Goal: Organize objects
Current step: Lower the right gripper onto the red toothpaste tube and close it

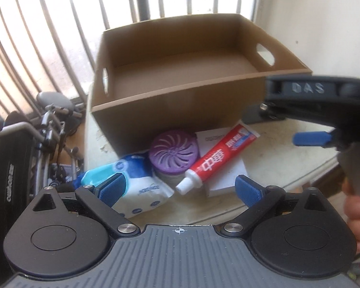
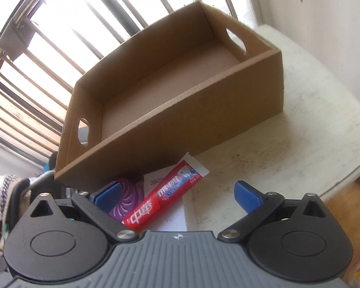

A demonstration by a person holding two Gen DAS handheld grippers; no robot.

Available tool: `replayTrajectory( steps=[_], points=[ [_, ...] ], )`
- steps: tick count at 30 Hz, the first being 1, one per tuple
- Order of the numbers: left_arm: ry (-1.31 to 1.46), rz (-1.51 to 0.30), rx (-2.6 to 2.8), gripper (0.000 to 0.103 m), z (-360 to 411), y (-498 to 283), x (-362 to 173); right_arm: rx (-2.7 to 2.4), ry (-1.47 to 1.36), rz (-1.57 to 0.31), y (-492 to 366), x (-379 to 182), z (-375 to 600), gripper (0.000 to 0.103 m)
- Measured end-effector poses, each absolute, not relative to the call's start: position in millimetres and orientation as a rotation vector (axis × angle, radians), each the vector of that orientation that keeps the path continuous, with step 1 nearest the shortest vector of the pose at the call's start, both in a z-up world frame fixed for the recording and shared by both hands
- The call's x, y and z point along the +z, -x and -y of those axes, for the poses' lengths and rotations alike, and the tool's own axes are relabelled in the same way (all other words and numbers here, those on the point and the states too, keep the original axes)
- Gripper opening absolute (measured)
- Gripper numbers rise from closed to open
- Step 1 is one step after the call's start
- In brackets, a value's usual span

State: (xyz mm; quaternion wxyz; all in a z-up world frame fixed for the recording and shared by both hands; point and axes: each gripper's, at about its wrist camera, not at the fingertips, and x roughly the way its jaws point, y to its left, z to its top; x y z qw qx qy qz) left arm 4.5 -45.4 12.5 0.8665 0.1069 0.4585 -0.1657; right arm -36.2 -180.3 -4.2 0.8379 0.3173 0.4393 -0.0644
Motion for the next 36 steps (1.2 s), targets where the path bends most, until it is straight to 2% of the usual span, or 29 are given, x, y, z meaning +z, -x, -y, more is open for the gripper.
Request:
replayTrajectory(
  steps=[4,7,11,12,13,18,23,27,36],
  points=[
    [-0.213,-0.975,-0.372,0.095,58.1,-9.5,4.0,-0.107,-0.718,-0.930,27.2,-14.0,184.1,0.096],
    [-0.182,-0.996,-0.388,0.086,64.1,-16.8,-2.0,-0.074,-0.736,-0.934,18.6,-22.6,186.4,0.089],
    [-0.183,-1.035,-0.368,0.079,70.6,-26.4,-10.2,-0.052,-0.773,-0.965,4.3,-37.1,185.9,0.078],
    [-0.189,-1.046,-0.361,0.077,72.1,-28.9,-12.5,-0.045,-0.780,-0.970,2.3,-40.1,185.0,0.072],
    [-0.192,-1.054,-0.358,0.075,73.1,-30.9,-14.4,-0.041,-0.784,-0.976,0.1,-42.8,183.8,0.071],
    [-0.178,-1.071,-0.358,0.073,72.8,-33.1,-17.0,-0.026,-0.797,-0.990,-5.8,-51.9,181.3,0.059],
    [-0.162,-1.097,-0.372,0.067,75.3,-30.0,-20.8,-0.014,-0.798,-1.016,-11.0,-56.6,183.9,0.053],
    [-0.162,-1.112,-0.376,0.062,78.1,-26.7,-24.2,-0.003,-0.815,-1.039,-14.3,-63.1,183.5,0.039],
    [-0.161,-1.117,-0.431,0.063,82.0,-13.7,-16.1,0.002,-0.881,-1.038,-10.2,-72.2,183.1,0.034]
  ],
)
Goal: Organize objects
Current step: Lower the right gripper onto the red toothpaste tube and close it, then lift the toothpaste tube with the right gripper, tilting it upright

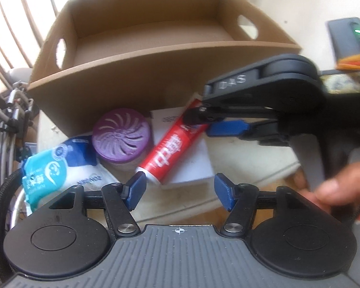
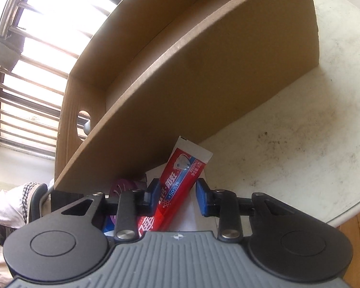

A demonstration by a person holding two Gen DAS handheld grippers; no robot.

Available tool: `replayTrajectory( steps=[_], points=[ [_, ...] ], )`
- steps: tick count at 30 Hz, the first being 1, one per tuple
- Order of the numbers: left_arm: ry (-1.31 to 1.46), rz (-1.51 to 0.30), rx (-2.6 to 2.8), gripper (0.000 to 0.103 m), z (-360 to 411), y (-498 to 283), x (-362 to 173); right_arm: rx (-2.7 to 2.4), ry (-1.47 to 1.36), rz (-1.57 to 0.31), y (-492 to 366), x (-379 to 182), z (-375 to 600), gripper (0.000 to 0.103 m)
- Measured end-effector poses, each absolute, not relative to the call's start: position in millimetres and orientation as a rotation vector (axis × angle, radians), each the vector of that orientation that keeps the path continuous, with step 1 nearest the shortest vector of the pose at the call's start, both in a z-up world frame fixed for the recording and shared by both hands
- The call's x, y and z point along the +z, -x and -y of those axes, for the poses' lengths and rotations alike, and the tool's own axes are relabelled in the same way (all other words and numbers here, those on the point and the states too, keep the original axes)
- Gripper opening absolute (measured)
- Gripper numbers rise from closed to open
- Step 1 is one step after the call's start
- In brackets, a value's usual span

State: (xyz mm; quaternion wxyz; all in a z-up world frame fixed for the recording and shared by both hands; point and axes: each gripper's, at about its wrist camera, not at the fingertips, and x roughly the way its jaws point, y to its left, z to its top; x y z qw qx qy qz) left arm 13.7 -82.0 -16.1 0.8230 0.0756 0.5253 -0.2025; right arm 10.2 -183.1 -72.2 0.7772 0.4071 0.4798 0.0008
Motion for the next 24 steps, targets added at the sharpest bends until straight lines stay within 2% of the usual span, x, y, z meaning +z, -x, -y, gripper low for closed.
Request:
replayTrajectory(
  steps=[8,14,24],
  points=[
    [-0.251,-1.091,-0.403,0.067,88.4,-23.3,-21.3,0.008,-0.884,-1.033,-9.3,-73.1,179.1,0.033],
    [-0.267,-1.106,-0.414,0.065,86.2,-33.4,-34.8,0.019,-0.906,-1.037,-10.8,-71.8,182.1,0.033],
    [-0.227,-1.073,-0.506,0.064,95.7,-11.5,-18.9,0.035,-0.942,-1.051,-13.3,-73.5,179.3,0.033]
  ],
)
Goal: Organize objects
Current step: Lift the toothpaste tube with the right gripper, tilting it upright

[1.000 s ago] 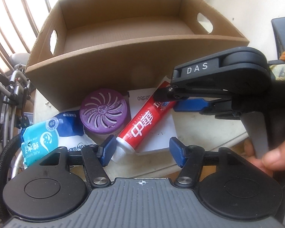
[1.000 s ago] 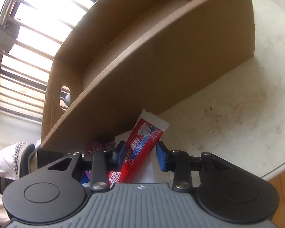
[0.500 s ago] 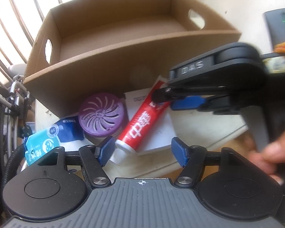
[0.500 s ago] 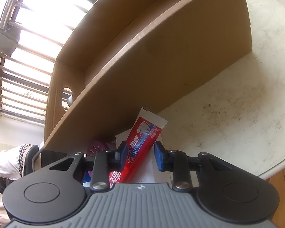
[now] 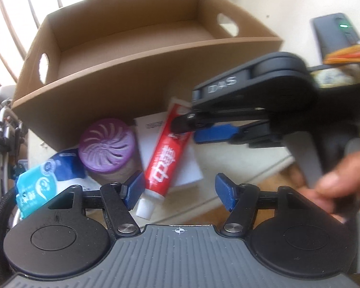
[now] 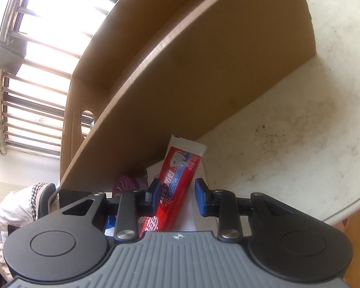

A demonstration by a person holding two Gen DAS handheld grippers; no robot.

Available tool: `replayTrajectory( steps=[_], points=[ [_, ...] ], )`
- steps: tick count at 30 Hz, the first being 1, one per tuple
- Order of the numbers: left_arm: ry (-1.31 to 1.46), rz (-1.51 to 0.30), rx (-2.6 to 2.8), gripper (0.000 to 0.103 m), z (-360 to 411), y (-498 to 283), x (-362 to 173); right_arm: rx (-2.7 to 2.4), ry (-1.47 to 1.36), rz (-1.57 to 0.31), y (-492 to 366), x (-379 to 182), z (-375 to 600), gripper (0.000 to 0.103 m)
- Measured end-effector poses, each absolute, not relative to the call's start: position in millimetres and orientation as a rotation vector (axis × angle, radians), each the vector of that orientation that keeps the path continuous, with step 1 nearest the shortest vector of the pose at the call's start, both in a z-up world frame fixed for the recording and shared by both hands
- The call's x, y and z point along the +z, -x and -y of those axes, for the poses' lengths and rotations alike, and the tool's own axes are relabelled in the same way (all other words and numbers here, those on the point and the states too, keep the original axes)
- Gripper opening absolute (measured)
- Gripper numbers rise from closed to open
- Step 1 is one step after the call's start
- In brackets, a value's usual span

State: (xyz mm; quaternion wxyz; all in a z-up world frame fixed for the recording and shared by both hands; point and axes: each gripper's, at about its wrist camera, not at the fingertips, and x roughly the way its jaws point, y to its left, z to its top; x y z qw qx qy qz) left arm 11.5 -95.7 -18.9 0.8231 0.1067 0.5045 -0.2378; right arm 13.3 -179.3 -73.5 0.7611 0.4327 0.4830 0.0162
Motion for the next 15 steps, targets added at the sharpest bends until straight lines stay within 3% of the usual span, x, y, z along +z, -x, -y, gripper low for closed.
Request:
replayTrajectory(
  steps=[2,15],
  points=[
    [-0.235,-1.065,-0.522,0.060,100.4,-7.7,-17.3,0.041,-0.950,-1.057,-12.0,-74.3,176.3,0.033],
    [-0.246,-1.068,-0.467,0.061,92.2,-23.0,-21.8,0.064,-1.060,-1.035,-13.1,-94.5,168.5,0.033]
  ],
)
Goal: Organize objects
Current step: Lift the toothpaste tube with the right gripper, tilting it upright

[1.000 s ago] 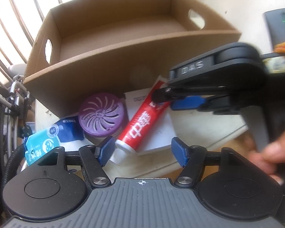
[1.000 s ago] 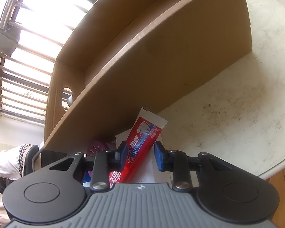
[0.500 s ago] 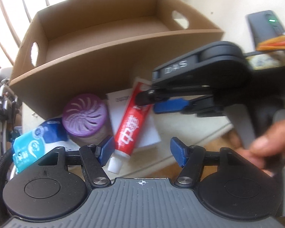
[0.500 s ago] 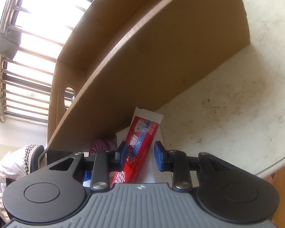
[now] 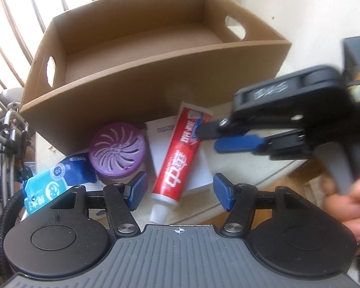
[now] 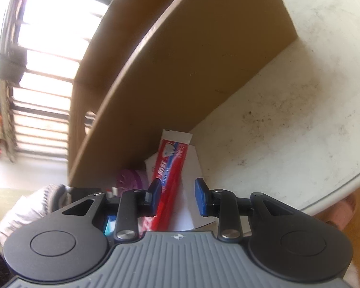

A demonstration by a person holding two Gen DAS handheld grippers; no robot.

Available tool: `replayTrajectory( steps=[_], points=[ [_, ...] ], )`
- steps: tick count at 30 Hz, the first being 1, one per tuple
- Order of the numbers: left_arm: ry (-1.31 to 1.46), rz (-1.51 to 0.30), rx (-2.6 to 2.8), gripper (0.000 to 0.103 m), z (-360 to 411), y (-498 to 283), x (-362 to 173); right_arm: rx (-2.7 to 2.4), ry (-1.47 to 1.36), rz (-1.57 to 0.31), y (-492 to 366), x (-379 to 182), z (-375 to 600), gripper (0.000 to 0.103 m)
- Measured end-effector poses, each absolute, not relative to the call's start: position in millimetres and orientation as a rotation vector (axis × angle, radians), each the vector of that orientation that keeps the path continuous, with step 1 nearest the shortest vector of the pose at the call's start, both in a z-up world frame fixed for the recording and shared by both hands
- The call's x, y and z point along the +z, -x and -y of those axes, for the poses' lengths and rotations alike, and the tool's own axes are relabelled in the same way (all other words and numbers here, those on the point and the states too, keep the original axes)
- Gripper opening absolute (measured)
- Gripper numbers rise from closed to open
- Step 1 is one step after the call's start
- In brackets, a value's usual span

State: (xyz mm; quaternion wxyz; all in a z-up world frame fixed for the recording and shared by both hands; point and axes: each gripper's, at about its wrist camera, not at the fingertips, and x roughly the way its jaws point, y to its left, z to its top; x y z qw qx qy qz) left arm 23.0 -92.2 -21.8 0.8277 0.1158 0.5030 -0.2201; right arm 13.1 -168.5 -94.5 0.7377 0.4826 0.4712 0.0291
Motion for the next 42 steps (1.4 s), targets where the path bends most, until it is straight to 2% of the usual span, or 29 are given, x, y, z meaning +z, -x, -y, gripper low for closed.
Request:
replayTrajectory(
  steps=[4,16,42],
  points=[
    [-0.230,-1.090,-0.491,0.060,84.6,-23.5,-23.8,0.113,-1.149,-0.990,8.6,-87.0,207.0,0.033],
    [-0.186,-1.088,-0.555,0.061,89.2,-17.4,-19.5,0.210,-1.277,-0.998,20.9,-96.8,226.3,0.033],
    [-0.017,-1.200,-0.568,0.061,80.3,-30.2,-39.9,0.212,-1.326,-1.098,21.8,-115.9,226.5,0.033]
  ],
)
